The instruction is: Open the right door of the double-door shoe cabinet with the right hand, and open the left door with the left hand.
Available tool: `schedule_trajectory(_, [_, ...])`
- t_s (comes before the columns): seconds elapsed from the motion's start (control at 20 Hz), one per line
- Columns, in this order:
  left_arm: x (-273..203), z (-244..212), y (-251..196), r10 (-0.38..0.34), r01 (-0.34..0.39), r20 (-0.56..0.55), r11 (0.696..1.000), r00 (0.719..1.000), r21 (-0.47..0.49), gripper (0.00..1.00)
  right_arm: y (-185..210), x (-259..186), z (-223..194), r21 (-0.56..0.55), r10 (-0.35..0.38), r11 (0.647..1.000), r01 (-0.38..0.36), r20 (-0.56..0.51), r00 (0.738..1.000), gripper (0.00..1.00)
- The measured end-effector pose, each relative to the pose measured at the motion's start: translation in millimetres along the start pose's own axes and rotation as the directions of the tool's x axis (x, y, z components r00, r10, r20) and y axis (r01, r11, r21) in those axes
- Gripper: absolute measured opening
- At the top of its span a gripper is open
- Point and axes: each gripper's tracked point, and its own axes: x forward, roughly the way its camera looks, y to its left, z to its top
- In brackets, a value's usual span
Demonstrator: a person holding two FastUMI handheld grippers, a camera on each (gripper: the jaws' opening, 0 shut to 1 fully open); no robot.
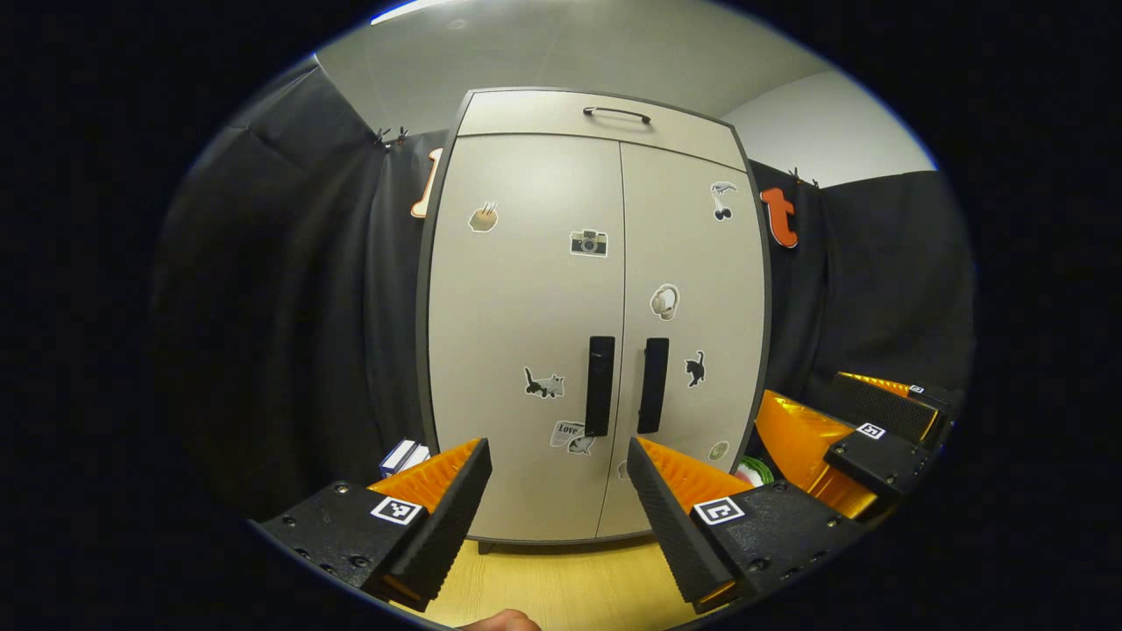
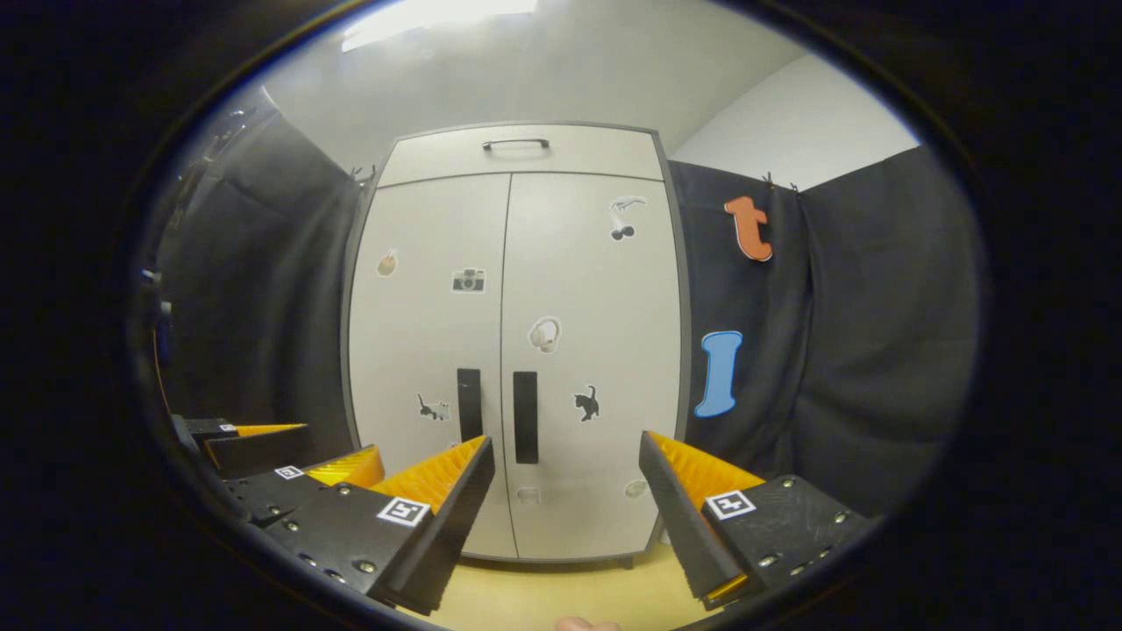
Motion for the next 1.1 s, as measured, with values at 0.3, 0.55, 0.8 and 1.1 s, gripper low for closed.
schedule_trajectory(0.3, [-3.9,-2.4,4.5,0.009,-0.009,-0.004,1.000,1.000,0.006,0.96,4.6,2.1,-1.7,0.009,0.011,1.000,-0.010,-0.010,1.000,0.98])
schedule_trajectory(0.55, [-6.4,0.5,15.8,0.027,-0.027,0.010,1.000,1.000,0.012,0.97,6.6,23.1,-6.3,0.018,0.010,1.000,-0.010,-0.035,0.999,0.98])
schedule_trajectory(0.8, [-5.5,1.0,47.8,0.091,-0.091,0.019,0.996,0.996,0.015,0.97,17.2,60.1,-16.8,-0.002,0.010,1.000,-0.010,-0.061,0.998,0.98])
schedule_trajectory(1.1, [5.3,-3.5,88.6,0.168,-0.168,0.014,0.986,0.986,0.011,0.97,29.8,117.0,-31.6,-0.020,-0.011,1.000,0.009,-0.093,0.996,0.90])
